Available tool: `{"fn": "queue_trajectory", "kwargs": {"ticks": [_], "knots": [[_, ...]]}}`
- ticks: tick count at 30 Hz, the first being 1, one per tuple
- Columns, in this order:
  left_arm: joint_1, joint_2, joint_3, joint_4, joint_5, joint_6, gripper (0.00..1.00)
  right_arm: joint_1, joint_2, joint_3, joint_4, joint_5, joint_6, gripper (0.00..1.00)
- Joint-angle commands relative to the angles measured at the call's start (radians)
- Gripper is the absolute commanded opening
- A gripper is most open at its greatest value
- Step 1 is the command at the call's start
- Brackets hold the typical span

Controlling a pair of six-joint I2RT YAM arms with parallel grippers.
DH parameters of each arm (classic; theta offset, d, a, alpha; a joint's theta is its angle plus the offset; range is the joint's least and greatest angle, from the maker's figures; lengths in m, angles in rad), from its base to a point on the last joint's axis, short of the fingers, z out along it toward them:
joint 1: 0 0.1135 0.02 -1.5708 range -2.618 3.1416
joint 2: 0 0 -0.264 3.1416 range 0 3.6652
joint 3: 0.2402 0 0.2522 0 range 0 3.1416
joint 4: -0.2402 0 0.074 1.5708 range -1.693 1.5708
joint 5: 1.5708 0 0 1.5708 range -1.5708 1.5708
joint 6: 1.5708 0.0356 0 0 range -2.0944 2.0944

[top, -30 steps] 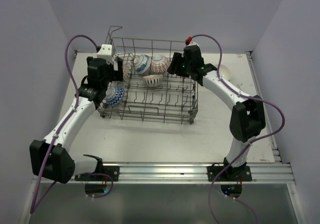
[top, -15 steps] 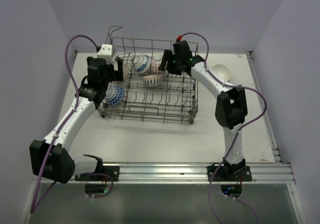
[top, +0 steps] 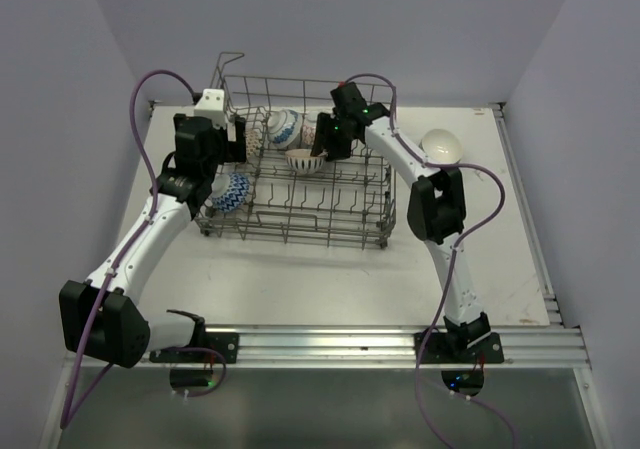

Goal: Unload the bowls from the dish rack

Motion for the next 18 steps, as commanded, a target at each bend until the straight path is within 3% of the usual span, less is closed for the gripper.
{"fn": "queue_trajectory", "kwargs": {"ticks": [1,6,10,12,18], "knots": [[-0.005,-0.033,0.043,0.012,-0.004,0.005,1.0,-0.009,0.016,0.099,-0.117,-0.129,-0.057,0.53],[-0.007,-0.041,0.037,0.019,-0.009,0.007,1.0,-0.023,0.053,0.151,-0.151,-0.219,-0.052,0.33],[-0.005,-0.033,0.038,0.019,-0.005,0.007,1.0,-0.023,0.057,0.155,-0.149,-0.265,-0.049,0.29],[-0.005,-0.033,0.037,0.019,-0.005,0.007,1.0,-0.023,0.062,0.147,-0.16,-0.281,-0.058,0.28],[-0.005,-0.039,0.038,0.017,-0.007,0.007,1.0,-0.024,0.069,0.097,-0.18,-0.281,-0.089,0.41]]}}
